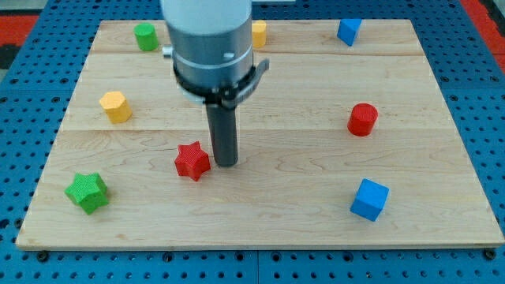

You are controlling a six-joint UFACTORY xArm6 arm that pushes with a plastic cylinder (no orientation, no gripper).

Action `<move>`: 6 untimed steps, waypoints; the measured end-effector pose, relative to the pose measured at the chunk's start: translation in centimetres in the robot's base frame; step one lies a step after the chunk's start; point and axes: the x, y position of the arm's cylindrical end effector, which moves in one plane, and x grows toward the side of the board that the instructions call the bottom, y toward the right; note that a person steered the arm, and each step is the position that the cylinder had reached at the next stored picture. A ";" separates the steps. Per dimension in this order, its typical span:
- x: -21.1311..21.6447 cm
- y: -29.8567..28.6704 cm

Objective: Put the red star vertically below the yellow hexagon

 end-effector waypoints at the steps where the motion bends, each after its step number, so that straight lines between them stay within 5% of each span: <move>1: 3.6 -2.5; 4: 3.1 -11.6; 6: 0.5 -10.3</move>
